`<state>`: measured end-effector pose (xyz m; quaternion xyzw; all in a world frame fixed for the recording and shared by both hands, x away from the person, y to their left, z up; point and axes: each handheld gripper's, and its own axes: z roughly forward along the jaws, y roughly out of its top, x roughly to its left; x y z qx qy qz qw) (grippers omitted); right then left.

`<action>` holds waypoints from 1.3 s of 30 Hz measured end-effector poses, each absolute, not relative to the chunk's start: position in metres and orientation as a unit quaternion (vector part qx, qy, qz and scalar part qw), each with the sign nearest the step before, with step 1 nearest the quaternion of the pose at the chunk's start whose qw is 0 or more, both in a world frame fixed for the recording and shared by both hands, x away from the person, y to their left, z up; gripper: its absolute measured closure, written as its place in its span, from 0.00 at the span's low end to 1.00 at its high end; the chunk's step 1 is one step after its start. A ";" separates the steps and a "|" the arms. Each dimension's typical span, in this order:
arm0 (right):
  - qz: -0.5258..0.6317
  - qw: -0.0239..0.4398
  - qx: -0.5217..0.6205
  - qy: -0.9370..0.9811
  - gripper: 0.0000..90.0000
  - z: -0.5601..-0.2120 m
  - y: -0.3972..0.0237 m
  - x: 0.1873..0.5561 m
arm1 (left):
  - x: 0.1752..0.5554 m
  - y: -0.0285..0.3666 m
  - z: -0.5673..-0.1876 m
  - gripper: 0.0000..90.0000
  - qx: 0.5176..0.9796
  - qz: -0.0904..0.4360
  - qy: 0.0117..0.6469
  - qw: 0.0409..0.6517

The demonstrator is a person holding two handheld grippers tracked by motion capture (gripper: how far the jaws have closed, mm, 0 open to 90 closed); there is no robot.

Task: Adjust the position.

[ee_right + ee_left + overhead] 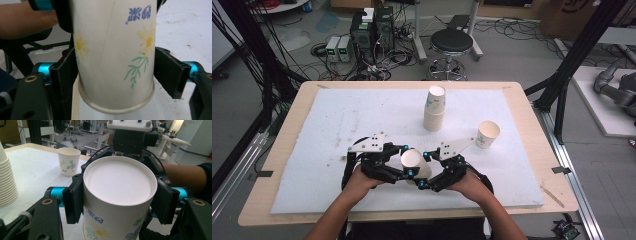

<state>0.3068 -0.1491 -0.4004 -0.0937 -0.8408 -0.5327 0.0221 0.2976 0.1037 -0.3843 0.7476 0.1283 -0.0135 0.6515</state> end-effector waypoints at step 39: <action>-0.408 -0.018 -0.046 -0.912 0.36 -0.375 -0.156 0.312 | 0.301 0.110 -0.349 0.19 0.831 0.019 0.105 0.546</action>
